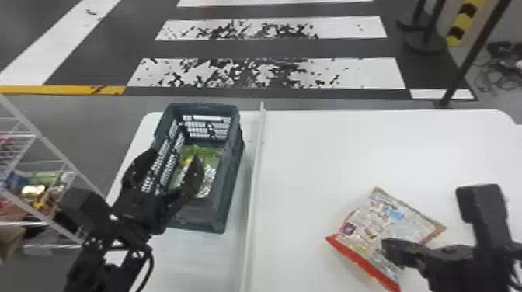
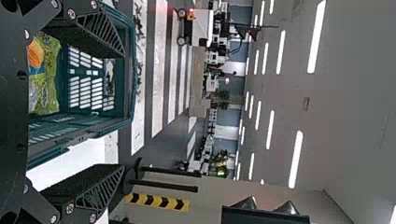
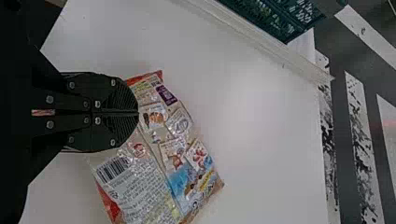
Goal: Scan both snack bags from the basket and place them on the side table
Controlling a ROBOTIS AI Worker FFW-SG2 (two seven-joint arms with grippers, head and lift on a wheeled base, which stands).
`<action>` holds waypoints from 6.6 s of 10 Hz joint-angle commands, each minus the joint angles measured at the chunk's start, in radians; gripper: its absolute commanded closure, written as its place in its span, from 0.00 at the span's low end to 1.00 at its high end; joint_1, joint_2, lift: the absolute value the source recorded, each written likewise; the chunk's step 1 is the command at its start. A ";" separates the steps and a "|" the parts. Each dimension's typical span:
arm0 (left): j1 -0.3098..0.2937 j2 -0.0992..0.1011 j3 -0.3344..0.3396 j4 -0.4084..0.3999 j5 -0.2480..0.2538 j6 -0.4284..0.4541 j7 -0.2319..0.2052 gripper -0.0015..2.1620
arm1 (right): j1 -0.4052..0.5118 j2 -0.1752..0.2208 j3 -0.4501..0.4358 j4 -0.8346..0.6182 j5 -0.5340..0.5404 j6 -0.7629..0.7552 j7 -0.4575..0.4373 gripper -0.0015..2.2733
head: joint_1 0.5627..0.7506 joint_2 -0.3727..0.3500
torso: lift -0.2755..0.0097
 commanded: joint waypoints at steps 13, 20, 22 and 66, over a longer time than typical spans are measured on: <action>0.009 0.010 0.002 0.000 0.007 -0.015 -0.008 0.08 | -0.096 -0.138 0.083 0.184 0.265 -0.192 0.180 0.99 | 0.70 0.56 | 0.71; 0.012 0.010 0.000 0.002 0.012 -0.025 -0.012 0.08 | -0.135 -0.103 -0.055 0.253 0.274 -0.183 0.136 0.99 | 0.70 0.46 | 0.71; 0.017 0.011 0.005 0.002 0.015 -0.037 -0.015 0.08 | -0.166 -0.103 -0.052 0.335 0.295 -0.195 0.127 0.99 | 0.70 0.43 | 0.71; 0.040 0.001 0.030 0.016 0.027 -0.074 -0.038 0.08 | -0.076 -0.071 -0.185 0.068 0.174 0.152 -0.085 0.99 | 0.70 0.27 | 0.71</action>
